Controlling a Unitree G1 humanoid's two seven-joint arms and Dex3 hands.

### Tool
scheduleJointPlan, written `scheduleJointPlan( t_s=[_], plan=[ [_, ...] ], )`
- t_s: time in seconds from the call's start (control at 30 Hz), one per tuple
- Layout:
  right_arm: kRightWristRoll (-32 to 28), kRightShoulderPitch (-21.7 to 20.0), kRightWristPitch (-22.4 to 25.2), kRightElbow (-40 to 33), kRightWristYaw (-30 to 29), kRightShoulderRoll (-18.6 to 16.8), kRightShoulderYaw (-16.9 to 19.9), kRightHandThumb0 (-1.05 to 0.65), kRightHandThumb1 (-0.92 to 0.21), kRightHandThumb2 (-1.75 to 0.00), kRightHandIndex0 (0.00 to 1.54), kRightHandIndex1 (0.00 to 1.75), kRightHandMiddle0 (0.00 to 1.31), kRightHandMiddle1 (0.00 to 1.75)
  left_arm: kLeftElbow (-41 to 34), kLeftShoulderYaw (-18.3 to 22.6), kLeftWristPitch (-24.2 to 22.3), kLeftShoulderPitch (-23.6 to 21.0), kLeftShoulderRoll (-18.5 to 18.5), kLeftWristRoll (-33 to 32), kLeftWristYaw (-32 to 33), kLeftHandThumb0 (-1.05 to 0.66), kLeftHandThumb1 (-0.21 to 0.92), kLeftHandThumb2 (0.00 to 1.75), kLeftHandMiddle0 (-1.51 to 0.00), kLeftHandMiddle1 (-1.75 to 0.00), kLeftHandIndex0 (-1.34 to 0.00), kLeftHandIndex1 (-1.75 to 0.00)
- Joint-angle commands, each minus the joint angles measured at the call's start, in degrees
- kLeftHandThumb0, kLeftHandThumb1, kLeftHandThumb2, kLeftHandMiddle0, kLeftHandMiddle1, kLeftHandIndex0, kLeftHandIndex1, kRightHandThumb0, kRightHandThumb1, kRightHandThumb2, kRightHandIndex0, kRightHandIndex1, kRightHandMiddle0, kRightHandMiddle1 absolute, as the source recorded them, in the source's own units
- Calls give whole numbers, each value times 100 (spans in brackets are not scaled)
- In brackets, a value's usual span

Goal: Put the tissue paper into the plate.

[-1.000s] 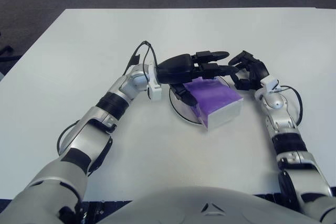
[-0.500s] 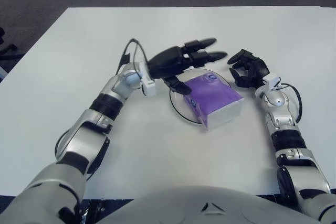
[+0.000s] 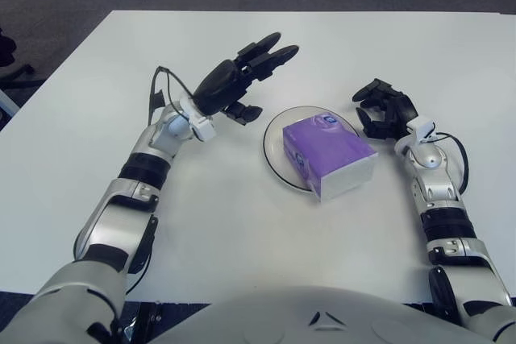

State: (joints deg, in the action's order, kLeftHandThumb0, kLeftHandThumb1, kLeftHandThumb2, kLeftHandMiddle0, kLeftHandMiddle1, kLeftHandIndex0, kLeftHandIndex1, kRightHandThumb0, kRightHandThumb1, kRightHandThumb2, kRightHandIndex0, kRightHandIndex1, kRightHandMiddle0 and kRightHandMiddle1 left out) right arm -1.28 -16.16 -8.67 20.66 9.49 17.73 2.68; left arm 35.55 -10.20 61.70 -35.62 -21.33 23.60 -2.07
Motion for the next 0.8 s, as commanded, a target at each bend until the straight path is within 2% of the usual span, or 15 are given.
scheduleJointPlan(
  t_s=[0.0, 0.27, 0.37, 0.5, 0.67, 0.77],
  plan=[
    [90, 589, 372, 362, 79, -199, -171, -1, -48, -98, 58, 167, 50, 138, 152, 106, -49, -98, -11, -211, 44, -98, 92, 107, -23, -3, -26, -4],
    [102, 583, 346, 391, 70, -193, -172, -1, -48, -98, 58, 166, 49, 139, -119, 192, -593, 429, 179, -1404, -485, -97, 92, 107, -28, -4, -29, -5],
    [104, 583, 341, 395, 65, -192, -173, -1, -49, -97, 58, 166, 49, 139, -133, 329, -991, 744, 380, -1780, -481, -96, 92, 107, -34, -3, -32, -5],
    [107, 572, 344, 400, 58, -192, -171, -1, -49, -97, 58, 166, 49, 139, 106, 550, -1175, 845, 462, -1717, -234, -96, 92, 107, -47, -2, -41, -6],
    [110, 560, 333, 425, 51, -191, -168, -1, -49, -97, 58, 166, 48, 140, 160, 734, -1438, 941, 577, -1783, -167, -93, 92, 108, -72, -4, -53, -6],
    [113, 556, 320, 442, 47, -190, -166, -1, -49, -97, 58, 166, 48, 140, -30, 844, -1934, 1050, 791, -2306, -432, -91, 92, 107, -82, -4, -59, -7]
  ],
)
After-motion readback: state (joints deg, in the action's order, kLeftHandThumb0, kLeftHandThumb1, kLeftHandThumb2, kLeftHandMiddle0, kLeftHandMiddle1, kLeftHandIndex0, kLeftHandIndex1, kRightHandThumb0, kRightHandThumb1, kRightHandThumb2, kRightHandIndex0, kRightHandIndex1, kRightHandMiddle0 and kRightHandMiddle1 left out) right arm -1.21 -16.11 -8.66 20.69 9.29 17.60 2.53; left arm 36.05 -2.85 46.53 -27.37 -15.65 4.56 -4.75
